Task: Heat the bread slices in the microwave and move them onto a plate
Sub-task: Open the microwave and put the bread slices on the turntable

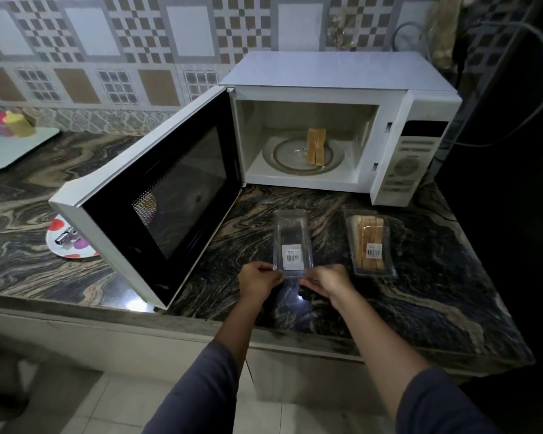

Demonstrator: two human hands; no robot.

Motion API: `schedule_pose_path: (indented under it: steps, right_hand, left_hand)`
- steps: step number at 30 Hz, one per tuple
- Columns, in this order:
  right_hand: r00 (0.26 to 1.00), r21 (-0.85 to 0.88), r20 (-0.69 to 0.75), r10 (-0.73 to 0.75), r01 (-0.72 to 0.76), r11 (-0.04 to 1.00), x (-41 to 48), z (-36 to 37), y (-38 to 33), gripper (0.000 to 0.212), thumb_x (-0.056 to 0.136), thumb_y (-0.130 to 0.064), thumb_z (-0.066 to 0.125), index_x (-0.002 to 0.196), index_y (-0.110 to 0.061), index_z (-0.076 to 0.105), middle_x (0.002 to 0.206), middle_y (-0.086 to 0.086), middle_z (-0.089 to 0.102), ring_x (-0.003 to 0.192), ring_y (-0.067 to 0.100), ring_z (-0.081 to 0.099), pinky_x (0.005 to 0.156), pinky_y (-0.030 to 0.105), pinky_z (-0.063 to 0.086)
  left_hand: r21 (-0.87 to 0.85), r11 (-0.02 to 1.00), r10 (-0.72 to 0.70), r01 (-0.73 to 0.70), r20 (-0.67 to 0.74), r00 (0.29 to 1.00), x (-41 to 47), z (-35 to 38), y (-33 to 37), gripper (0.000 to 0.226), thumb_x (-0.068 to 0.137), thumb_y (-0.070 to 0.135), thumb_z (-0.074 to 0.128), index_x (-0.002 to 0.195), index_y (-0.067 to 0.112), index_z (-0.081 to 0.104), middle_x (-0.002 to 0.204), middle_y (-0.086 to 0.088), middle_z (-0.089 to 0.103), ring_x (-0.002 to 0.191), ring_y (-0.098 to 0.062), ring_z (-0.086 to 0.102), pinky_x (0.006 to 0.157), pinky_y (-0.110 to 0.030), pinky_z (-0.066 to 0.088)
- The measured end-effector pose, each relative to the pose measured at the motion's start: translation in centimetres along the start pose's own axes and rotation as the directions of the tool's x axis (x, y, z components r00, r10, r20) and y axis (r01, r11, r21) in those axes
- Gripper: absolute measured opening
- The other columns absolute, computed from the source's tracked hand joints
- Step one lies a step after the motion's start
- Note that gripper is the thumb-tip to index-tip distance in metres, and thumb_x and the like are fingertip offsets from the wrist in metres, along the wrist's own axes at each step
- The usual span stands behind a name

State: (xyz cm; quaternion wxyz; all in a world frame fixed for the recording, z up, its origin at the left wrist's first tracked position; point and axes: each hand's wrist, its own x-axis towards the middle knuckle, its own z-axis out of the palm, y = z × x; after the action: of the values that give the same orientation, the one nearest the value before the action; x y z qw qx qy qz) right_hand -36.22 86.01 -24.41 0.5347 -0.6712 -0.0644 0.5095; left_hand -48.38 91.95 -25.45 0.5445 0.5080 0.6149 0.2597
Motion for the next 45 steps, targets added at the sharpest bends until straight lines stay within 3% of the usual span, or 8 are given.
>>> schedule_pose_path:
  steps: [14,17,21,26,30,34,38,45]
  right_hand:
    - [0.996,-0.017,0.077,-0.034,0.035,0.999,-0.8,-0.8,-0.3,0.015,0.089,-0.006,0.059,0.098,0.004,0.054,0.098,0.024,0.063,0.086,0.029,0.064,0.051,0.019,0.056]
    - [0.987,-0.185,0.062,-0.145,0.154,0.971,-0.9,-2.4,0.2,0.008,0.09,-0.008,0.058,0.095,-0.005,0.052,0.086,0.014,0.064,0.075,0.021,0.066,0.061,0.024,0.057]
    - [0.862,-0.452,0.017,-0.507,0.458,0.765,-1.7,-6.4,0.1,0.005,0.089,-0.008,0.057,0.09,-0.013,0.056,0.086,0.01,0.066,0.069,0.017,0.065,0.071,0.039,0.057]
    - [0.662,-0.651,0.081,-0.745,0.601,0.463,-1.5,-12.2,-1.5,0.011,0.083,-0.003,0.062,0.092,-0.008,0.066,0.088,0.003,0.063,0.08,0.016,0.06,0.067,0.016,0.043]
    - [0.705,-0.777,0.272,-0.654,0.563,0.283,-0.5,-15.4,-2.0,0.026,0.085,-0.013,0.062,0.111,-0.01,0.064,0.109,0.004,0.058,0.099,0.015,0.053,0.082,0.019,0.039]
    - [0.703,-0.812,0.392,-0.593,0.567,0.136,0.3,-16.5,-2.3,0.024,0.088,-0.019,0.058,0.11,-0.014,0.066,0.11,0.0,0.057,0.108,0.015,0.048,0.092,0.024,0.039]
    - [0.654,-0.826,0.447,-0.61,0.563,0.0,0.7,-16.6,-2.8,0.018,0.089,-0.021,0.058,0.102,-0.014,0.068,0.104,0.001,0.059,0.104,0.018,0.049,0.087,0.028,0.042]
    - [0.621,-0.773,0.63,-0.467,0.561,-0.297,0.7,-14.8,-3.5,0.031,0.096,-0.018,0.042,0.124,-0.01,0.052,0.125,0.008,0.051,0.119,0.025,0.041,0.098,0.035,0.039]
  left_hand:
    - [-0.158,0.985,-0.09,0.07,-0.124,0.988,-1.7,2.2,0.5,0.013,0.077,0.008,0.067,0.075,0.013,0.056,0.097,-0.018,0.066,0.087,-0.027,0.063,0.087,-0.042,0.054]
    - [-0.121,0.993,-0.043,0.018,-0.205,0.978,-3.1,3.0,0.7,0.031,0.079,0.014,0.067,0.105,0.005,0.053,0.11,-0.014,0.058,0.095,-0.027,0.058,0.085,-0.033,0.049]
    - [-0.138,0.987,0.019,-0.078,-0.388,0.922,-6.0,4.9,1.3,0.047,0.08,0.005,0.065,0.121,0.002,0.042,0.132,-0.019,0.029,0.106,-0.032,0.049,0.087,-0.033,0.042]
    - [-0.068,0.954,0.257,-0.292,-0.315,0.914,-8.5,9.2,0.7,0.03,0.084,0.005,0.06,0.112,0.006,0.047,0.121,-0.016,0.046,0.109,-0.029,0.051,0.096,-0.039,0.045]
    - [-0.039,0.976,0.214,-0.216,-0.034,0.976,-8.2,12.7,0.8,0.027,0.09,0.013,0.054,0.116,0.008,0.048,0.111,-0.009,0.057,0.103,-0.022,0.055,0.089,-0.031,0.045]
    - [-0.133,0.99,0.058,-0.052,0.043,0.997,-6.3,14.7,0.8,0.027,0.093,0.011,0.048,0.117,0.001,0.051,0.111,-0.02,0.061,0.098,-0.032,0.061,0.09,-0.043,0.051]
    - [-0.279,0.96,0.06,-0.034,0.088,0.994,-6.0,15.1,0.4,0.023,0.094,0.001,0.044,0.115,-0.004,0.053,0.096,-0.015,0.061,0.076,-0.015,0.061,0.062,-0.02,0.053]
    - [-0.392,0.918,0.131,-0.06,0.157,0.979,-6.5,14.7,-0.1,0.023,0.089,-0.006,0.049,0.107,-0.008,0.062,0.083,-0.009,0.068,0.073,-0.011,0.065,0.061,-0.013,0.051]
